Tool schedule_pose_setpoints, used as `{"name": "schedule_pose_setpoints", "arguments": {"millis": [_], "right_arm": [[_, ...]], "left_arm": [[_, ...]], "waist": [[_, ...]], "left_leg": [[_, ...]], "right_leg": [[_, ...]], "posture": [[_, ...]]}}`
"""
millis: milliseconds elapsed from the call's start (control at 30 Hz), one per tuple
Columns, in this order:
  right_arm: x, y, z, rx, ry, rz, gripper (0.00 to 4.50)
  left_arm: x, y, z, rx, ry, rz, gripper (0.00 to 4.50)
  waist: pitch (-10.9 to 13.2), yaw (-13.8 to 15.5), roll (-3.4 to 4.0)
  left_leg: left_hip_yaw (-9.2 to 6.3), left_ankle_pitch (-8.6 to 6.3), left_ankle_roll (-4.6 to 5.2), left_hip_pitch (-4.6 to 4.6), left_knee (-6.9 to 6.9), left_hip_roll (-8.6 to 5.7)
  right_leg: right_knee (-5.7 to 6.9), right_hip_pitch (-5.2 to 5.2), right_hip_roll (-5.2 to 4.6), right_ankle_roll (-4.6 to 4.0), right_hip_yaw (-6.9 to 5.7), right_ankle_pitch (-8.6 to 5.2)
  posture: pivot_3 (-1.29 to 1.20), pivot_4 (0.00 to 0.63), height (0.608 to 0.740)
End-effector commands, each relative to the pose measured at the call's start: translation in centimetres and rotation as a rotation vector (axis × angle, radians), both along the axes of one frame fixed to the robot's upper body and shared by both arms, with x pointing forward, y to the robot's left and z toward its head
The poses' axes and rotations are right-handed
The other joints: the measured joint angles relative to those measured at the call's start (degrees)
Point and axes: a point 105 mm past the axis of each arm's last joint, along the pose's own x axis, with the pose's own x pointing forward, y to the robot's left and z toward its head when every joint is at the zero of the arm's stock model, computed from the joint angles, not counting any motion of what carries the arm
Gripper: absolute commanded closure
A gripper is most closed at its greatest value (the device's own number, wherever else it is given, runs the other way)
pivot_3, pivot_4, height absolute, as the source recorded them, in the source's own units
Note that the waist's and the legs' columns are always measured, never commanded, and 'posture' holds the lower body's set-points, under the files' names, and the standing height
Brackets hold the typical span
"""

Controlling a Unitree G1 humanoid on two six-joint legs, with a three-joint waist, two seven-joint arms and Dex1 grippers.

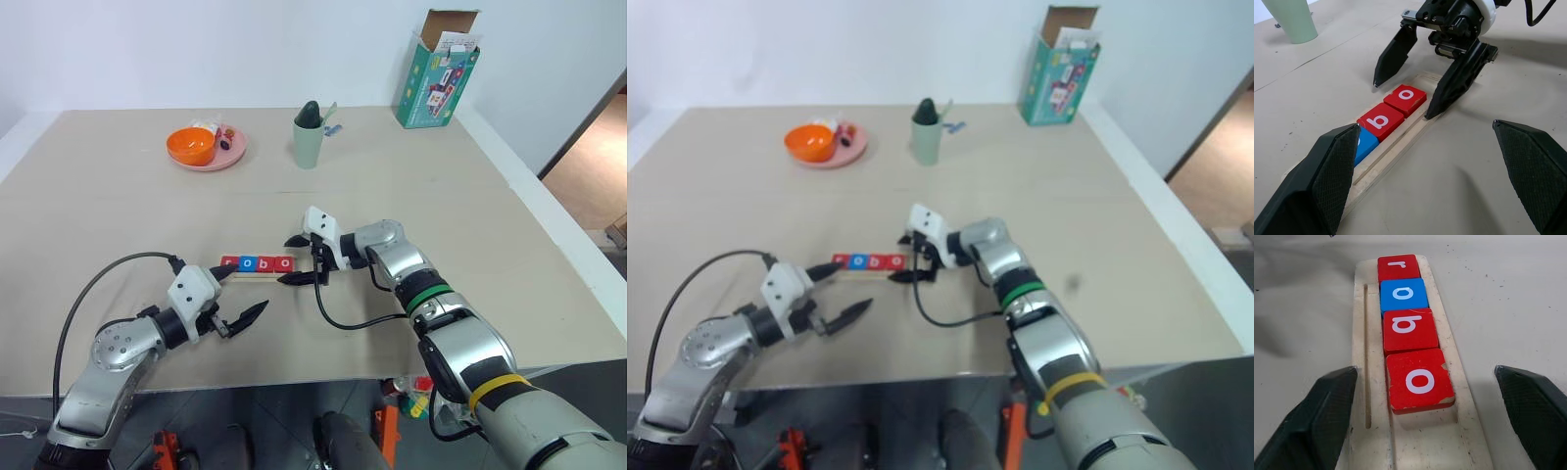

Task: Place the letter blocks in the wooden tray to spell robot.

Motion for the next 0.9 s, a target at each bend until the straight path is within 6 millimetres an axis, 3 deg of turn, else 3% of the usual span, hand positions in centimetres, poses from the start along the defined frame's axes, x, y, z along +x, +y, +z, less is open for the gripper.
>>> {"name": "schedule_pose_setpoints", "arguments": {"millis": [33, 100, 233, 367, 467, 567, 700, 900], "right_arm": [[0.1, 0.4, 1.2, 0.028, -0.032, 0.010, 0.04], [0.3, 0.4, 1.7, 0.047, -0.049, -0.001, 0.04], [1.2, -0.9, 5.4, 0.205, -0.053, -0.123, 0.04], [1.4, -3.7, 8.3, 0.338, -0.147, -0.315, 0.04], [1.6, -6.5, 9.3, 0.415, -0.249, -0.554, 0.04], [1.2, -9.4, 8.6, 0.459, -0.311, -0.797, 0.04], [0.8, -11.5, 6.5, 0.438, -0.341, -0.981, 0.04], [0.7, -12.6, 3.5, 0.407, -0.288, -1.101, 0.04]], "left_arm": [[0.0, 0.0, 0.7, 0.006, -0.038, -0.005, 0.00], [-0.1, 0.0, 0.7, 0.010, -0.039, -0.011, 0.00], [-0.3, -0.4, 0.9, 0.031, -0.067, -0.051, 0.00], [-0.8, -1.1, 1.3, 0.033, -0.076, -0.116, 0.00], [-1.0, -1.3, 1.4, 0.046, -0.069, -0.164, 0.00], [-0.9, -1.6, 1.6, 0.054, -0.070, -0.196, 0.00], [-0.5, -1.9, 1.8, 0.059, -0.076, -0.213, 0.00], [-0.2, -2.5, 2.2, 0.036, -0.079, -0.231, 0.00]], "waist": [[0.0, 0.0, 0.00], [0.0, 0.0, 0.00], [0.0, 0.1, 0.02], [0.0, 0.2, 0.01], [0.0, 0.3, 0.01], [0.0, 0.3, 0.01], [0.0, 0.1, 0.01], [0.0, 0.0, 0.01]], "left_leg": [[0.00, 0.00, 0.00, 0.00, 0.00, 0.00], [0.00, 0.00, 0.00, 0.00, 0.00, 0.00], [0.00, 0.00, 0.00, -0.04, 0.00, 0.00], [-0.03, 0.00, -0.01, -0.15, -0.03, -0.02], [-0.08, -0.05, -0.08, -0.21, -0.04, -0.03], [-0.06, -0.05, -0.09, -0.31, -0.06, -0.03], [-0.03, -0.05, -0.09, -0.32, -0.04, -0.04], [0.01, -0.02, -0.11, -0.25, -0.02, -0.04]], "right_leg": [[0.00, 0.00, 0.00, 0.00, 0.00, 0.00], [0.00, 0.00, 0.00, 0.00, 0.00, 0.01], [0.00, -0.04, -0.01, 0.00, 0.00, 0.01], [0.00, -0.10, -0.04, -0.01, -0.01, -0.02], [0.00, -0.13, -0.04, -0.08, -0.08, -0.08], [0.01, -0.25, -0.04, -0.06, -0.06, -0.09], [0.01, -0.27, -0.03, 0.07, 0.02, -0.13], [0.01, -0.26, 0.00, 0.08, 0.09, -0.02]], "posture": [[0.00, 0.150, 0.740], [0.00, 0.150, 0.740], [0.00, 0.150, 0.740], [0.00, 0.150, 0.740], [0.00, 0.150, 0.740], [0.00, 0.150, 0.740], [0.00, 0.150, 0.740], [0.00, 0.150, 0.740]]}}
